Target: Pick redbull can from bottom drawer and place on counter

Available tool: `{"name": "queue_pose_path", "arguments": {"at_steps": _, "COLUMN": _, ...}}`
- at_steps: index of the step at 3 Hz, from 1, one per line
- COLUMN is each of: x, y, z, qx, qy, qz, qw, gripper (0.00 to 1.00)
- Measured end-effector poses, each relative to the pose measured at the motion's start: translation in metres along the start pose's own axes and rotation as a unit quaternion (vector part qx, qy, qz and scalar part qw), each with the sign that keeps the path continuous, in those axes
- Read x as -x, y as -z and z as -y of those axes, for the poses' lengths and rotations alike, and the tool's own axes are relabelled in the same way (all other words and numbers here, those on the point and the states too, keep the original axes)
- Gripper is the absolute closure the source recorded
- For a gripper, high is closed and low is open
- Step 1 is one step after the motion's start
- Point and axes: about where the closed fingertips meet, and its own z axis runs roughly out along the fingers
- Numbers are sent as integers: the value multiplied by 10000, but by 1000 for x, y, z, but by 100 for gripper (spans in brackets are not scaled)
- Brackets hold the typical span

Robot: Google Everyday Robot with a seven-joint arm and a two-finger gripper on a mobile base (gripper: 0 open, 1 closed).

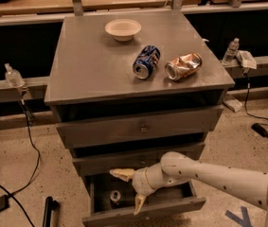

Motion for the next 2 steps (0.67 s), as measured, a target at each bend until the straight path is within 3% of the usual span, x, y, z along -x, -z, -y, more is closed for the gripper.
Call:
{"name": "queue_pose_path", "arguments": {"at_steps": 1, "x": 0, "y": 0, "z": 0, "qx": 0, "qy": 0, "qz": 0, "qw": 10000, "gripper": 0}}
{"name": "queue_pose_path", "arguments": {"at_steps": 2, "x": -21, "y": -19, "z": -15, "qx": -15, "qy": -303, "qz": 129, "qw": 9995, "gripper": 0}}
